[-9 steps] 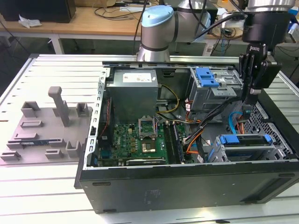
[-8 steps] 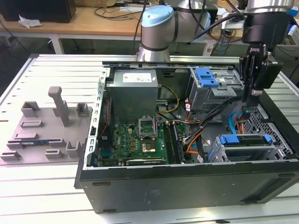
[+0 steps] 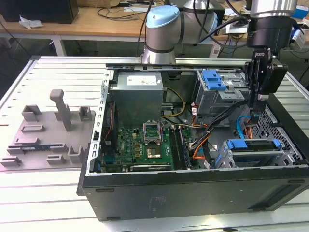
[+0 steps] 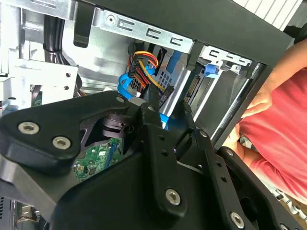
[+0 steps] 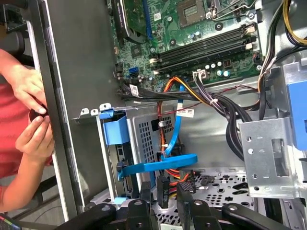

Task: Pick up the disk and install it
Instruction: 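Insert the first disk wire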

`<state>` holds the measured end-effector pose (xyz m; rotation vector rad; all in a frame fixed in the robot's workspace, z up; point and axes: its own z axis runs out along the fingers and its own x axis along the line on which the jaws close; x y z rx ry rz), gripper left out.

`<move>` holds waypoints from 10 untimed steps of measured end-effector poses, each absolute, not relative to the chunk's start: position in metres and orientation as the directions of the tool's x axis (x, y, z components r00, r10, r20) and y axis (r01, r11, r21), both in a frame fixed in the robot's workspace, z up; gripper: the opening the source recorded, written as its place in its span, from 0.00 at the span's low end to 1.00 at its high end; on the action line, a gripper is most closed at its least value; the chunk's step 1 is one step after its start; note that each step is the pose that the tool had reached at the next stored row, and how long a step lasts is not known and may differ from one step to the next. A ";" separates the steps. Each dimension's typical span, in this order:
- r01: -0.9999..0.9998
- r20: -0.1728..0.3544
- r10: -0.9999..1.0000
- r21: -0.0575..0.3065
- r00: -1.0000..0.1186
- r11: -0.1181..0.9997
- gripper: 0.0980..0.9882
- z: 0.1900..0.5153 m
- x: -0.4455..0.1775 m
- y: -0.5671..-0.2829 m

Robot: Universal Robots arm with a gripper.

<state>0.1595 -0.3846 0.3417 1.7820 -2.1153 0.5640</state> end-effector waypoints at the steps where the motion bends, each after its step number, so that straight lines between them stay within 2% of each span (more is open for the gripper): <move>1: -0.985 0.481 -0.860 -0.094 -0.173 0.145 0.28 0.341 0.159 -0.385; 10: -0.985 0.482 -0.859 -0.093 -0.172 0.145 0.28 0.339 0.160 -0.390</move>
